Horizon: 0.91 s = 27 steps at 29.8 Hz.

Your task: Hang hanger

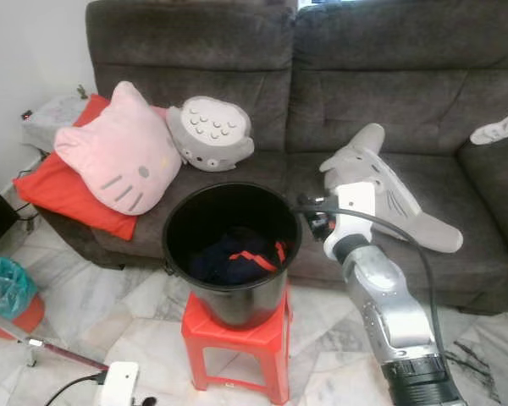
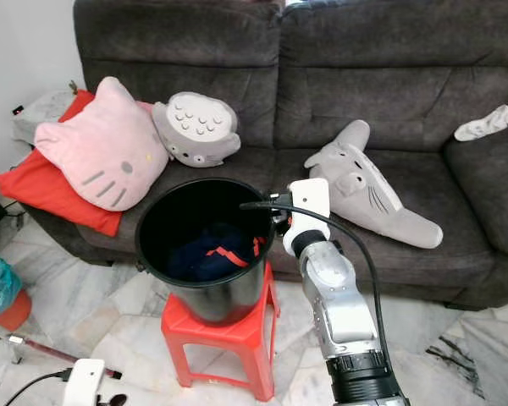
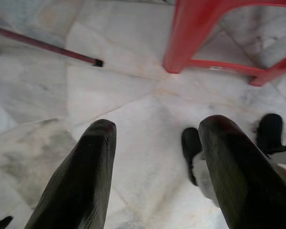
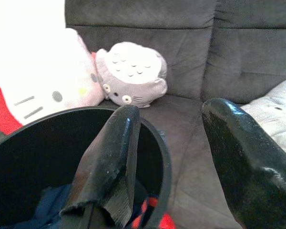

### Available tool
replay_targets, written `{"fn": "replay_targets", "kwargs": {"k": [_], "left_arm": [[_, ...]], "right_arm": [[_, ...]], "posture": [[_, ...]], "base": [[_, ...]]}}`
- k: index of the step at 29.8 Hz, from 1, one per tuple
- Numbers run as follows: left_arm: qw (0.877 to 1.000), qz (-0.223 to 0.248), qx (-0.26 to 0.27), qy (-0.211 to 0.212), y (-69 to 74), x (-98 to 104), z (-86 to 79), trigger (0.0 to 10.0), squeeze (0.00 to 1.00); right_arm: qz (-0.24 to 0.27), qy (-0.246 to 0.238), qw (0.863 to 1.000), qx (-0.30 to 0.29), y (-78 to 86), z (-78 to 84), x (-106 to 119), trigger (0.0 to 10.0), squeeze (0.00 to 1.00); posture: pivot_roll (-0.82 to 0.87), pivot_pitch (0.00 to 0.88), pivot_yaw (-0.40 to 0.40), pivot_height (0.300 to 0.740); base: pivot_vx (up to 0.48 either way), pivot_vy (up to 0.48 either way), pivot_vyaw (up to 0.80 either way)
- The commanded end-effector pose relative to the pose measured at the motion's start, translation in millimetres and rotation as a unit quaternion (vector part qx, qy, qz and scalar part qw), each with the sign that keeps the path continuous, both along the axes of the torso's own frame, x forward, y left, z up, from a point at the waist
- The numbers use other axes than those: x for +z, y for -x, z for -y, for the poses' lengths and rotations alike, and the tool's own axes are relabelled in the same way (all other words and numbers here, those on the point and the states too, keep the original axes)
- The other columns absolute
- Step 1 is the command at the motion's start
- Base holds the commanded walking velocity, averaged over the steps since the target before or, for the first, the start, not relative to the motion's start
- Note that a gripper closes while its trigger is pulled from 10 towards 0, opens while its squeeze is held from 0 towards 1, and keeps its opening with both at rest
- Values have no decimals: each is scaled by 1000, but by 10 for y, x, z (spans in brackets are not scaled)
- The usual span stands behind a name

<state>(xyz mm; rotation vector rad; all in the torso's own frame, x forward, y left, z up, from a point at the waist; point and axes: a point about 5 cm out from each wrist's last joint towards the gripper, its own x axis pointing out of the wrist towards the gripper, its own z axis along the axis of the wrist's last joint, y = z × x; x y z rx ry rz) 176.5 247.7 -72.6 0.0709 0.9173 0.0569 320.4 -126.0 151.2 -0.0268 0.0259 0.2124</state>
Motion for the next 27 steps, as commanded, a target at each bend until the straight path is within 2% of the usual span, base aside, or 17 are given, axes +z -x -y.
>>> {"fn": "replay_targets", "kwargs": {"k": [1,4,8,19,27], "left_arm": [[1000,-3,10,6,45,-10,-36,10000,0],[1000,-5,14,7,69,-8,-76,10000,0],[1000,-8,15,9,84,-16,-71,10000,0],[1000,-15,6,18,67,-97,229,10000,0],[1000,-13,3,22,17,-95,309,10000,0]], "right_arm": [[-5,2,1000,-16,36,46,-35,10000,0],[1,-10,999,-46,56,109,-47,10000,0],[6,-16,999,-47,51,98,-35,10000,0],[0,-28,999,-47,42,37,-59,10000,0],[0,-24,998,-52,42,72,-69,10000,0]], "posture": [[-77,7,57,740],[-78,6,58,740],[-79,6,60,740],[-72,3,55,740],[-72,5,54,740]], "base": [[0,0,0],[0,80,0],[0,268,0],[0,358,0],[0,338,0]]}}
